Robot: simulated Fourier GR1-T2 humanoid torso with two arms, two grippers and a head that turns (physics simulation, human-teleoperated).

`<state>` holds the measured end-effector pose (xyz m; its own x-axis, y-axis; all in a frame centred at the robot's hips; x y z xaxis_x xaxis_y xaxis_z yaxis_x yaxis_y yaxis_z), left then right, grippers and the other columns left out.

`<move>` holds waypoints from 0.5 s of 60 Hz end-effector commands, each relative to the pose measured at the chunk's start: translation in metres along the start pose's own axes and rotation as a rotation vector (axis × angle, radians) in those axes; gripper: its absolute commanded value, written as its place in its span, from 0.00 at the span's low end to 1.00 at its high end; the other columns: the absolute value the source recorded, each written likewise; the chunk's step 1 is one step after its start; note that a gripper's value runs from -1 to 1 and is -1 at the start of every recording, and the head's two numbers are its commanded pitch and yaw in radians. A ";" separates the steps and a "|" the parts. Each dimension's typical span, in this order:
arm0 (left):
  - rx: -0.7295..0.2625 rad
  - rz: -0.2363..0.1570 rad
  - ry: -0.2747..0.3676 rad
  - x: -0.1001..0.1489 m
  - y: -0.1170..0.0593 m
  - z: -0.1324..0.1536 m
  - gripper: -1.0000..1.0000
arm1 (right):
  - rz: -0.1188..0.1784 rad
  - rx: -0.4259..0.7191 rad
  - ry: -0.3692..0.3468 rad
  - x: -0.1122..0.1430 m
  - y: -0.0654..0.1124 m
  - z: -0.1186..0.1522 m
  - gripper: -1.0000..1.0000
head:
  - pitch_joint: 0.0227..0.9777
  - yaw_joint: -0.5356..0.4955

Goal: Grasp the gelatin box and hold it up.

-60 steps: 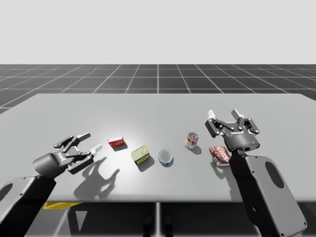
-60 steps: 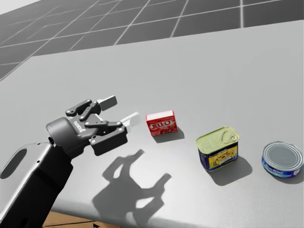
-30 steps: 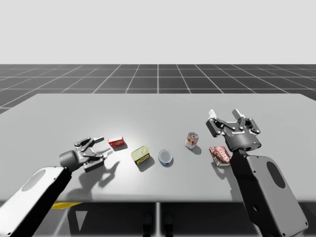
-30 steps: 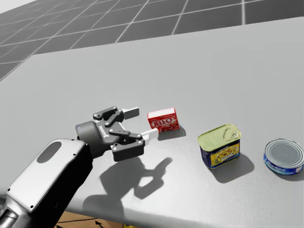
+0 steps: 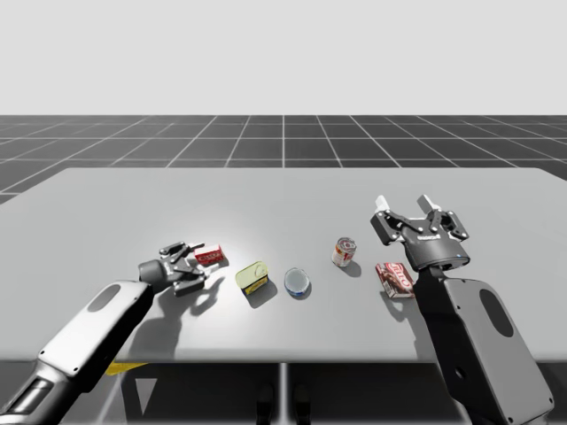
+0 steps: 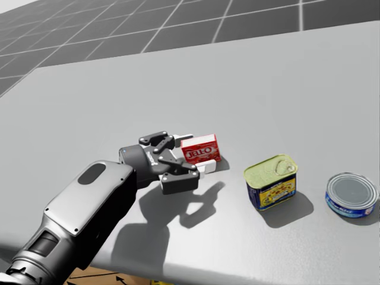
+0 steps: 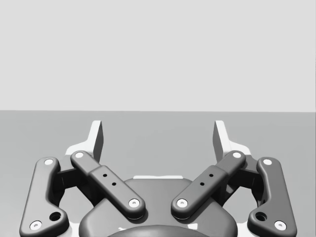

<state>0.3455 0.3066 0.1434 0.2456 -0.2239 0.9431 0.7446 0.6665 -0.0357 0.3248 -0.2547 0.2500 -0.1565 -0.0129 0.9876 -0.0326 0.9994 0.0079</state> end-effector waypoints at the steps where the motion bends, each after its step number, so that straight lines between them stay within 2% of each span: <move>1: -0.029 0.013 0.010 -0.006 0.001 -0.007 0.01 | 0.000 -0.001 0.001 0.000 0.000 0.000 0.00 | 0.79 0.88; 2: -0.039 0.015 0.009 -0.008 0.000 -0.007 0.55 | 0.000 -0.001 0.001 0.000 0.000 0.000 0.00 | 0.79 0.88; 3: -0.041 0.016 0.012 -0.008 0.000 -0.007 0.86 | 0.000 -0.001 0.001 0.000 0.000 0.000 0.00 | 0.79 0.88; 4: -0.043 0.015 0.012 -0.009 0.000 -0.006 0.97 | 0.000 -0.002 0.001 0.000 0.000 0.000 0.00 | 0.79 0.88; 7: -0.053 0.013 0.017 -0.010 -0.001 -0.005 1.00 | -0.001 -0.002 0.002 0.000 0.000 0.000 0.00 | 0.79 0.88; 17: -0.074 0.007 0.019 -0.011 -0.005 -0.004 1.00 | 0.000 -0.003 0.002 0.000 -0.001 0.000 0.00 | 0.75 0.88; 30: -0.083 -0.011 0.019 -0.012 -0.008 -0.004 1.00 | 0.001 -0.007 0.002 0.000 -0.002 -0.001 0.00 | 0.59 0.89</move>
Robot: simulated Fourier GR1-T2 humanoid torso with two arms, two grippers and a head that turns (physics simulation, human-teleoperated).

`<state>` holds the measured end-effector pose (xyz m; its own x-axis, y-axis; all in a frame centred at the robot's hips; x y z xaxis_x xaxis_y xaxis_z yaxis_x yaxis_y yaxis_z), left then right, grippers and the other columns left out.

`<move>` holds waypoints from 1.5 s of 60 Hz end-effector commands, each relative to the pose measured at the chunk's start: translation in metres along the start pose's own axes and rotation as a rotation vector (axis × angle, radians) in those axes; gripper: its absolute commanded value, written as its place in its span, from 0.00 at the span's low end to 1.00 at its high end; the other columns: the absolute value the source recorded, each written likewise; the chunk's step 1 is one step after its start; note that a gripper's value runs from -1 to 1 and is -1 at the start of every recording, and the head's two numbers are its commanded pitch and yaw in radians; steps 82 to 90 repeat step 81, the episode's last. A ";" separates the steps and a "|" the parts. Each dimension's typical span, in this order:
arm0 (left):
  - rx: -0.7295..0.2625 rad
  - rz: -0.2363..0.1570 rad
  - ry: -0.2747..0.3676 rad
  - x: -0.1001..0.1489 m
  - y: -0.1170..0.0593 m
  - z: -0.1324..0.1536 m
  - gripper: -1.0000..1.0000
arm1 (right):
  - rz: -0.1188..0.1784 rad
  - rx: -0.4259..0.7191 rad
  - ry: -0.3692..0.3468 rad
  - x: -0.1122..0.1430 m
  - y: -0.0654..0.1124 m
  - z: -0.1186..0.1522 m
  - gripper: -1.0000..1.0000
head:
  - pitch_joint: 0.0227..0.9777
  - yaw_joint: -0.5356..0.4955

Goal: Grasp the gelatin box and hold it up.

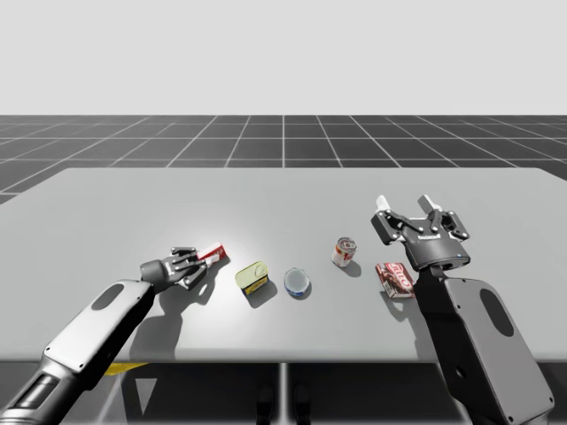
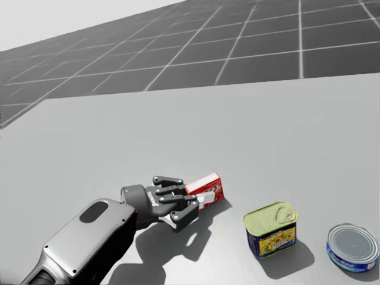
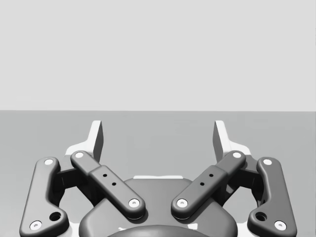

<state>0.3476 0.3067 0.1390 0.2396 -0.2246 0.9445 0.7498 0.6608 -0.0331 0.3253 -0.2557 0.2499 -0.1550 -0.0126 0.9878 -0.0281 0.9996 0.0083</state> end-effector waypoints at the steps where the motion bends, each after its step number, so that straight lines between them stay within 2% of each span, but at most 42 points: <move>1: -0.069 -0.007 0.020 -0.008 -0.009 -0.001 1.00 | 0.001 -0.002 0.001 0.000 -0.001 0.000 0.00 | 0.57 0.89; 17: -0.072 -0.011 0.012 -0.007 -0.010 -0.001 1.00 | -0.001 -0.002 0.003 0.000 -0.003 -0.001 0.00 | 0.44 0.88; 30: -0.042 -0.034 -0.032 0.011 -0.013 0.006 1.00 | -0.001 0.000 0.002 0.000 -0.003 -0.002 0.00 | 0.44 0.87; 39: -0.022 -0.075 -0.054 0.036 -0.014 0.015 1.00 | -0.001 -0.001 0.003 0.000 -0.004 -0.002 0.00 | 0.43 0.88; 43: -0.007 -0.111 -0.072 0.049 -0.014 0.020 1.00 | 0.000 -0.001 0.002 0.000 -0.004 -0.002 0.00 | 0.43 0.88; 45: -0.005 -0.115 -0.075 0.051 -0.013 0.021 1.00 | 0.000 -0.001 0.002 0.000 -0.004 -0.002 0.00 | 0.43 0.88; 71: 0.126 -0.246 -0.199 0.130 -0.009 0.058 1.00 | 0.002 0.000 0.000 0.000 -0.004 -0.004 0.00 | 0.41 0.88; 80: 0.184 -0.305 -0.273 0.163 -0.016 0.071 1.00 | 0.002 0.001 -0.001 0.000 -0.004 -0.004 0.00 | 0.41 0.88; 90: 0.189 -0.307 -0.281 0.165 -0.017 0.071 1.00 | 0.003 0.001 -0.001 0.000 -0.004 -0.004 0.00 | 0.41 0.88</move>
